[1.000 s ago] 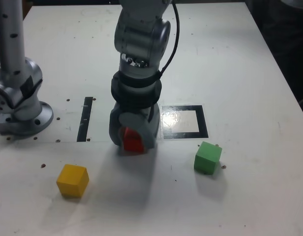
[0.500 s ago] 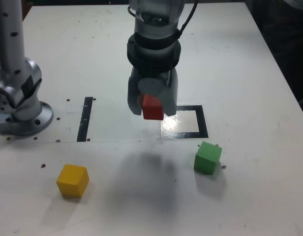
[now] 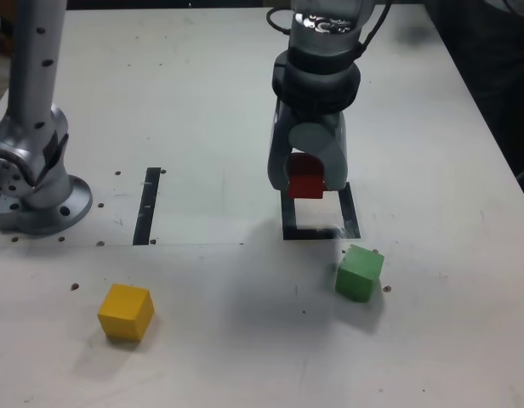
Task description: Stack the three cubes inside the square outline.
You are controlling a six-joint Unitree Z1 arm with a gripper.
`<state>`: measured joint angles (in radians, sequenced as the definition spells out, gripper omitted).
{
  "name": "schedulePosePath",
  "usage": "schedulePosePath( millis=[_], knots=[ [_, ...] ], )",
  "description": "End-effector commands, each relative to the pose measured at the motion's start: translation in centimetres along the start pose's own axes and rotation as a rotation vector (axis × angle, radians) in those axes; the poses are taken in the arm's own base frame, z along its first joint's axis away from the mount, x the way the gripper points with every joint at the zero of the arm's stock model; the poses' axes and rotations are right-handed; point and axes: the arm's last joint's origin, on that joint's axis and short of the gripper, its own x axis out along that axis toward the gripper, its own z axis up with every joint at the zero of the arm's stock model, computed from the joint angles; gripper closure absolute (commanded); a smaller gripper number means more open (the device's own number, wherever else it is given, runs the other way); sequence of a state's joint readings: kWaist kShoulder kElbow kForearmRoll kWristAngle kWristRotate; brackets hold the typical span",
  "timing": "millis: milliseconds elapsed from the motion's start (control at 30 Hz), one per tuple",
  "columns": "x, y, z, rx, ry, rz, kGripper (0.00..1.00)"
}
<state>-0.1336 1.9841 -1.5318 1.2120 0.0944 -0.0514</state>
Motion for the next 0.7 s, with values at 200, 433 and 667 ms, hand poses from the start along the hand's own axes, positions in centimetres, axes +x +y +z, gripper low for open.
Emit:
schedulePosePath(
  millis=[200, 433, 667],
  knots=[
    [1.4, 0.0, 1.9, 0.007, 0.044, 0.003, 0.61],
    [2.7, 0.2, 2.7, 0.008, 0.067, 0.012, 0.57],
    [3.7, 0.1, 3.5, 0.012, 0.080, 0.006, 0.55]
  ],
)
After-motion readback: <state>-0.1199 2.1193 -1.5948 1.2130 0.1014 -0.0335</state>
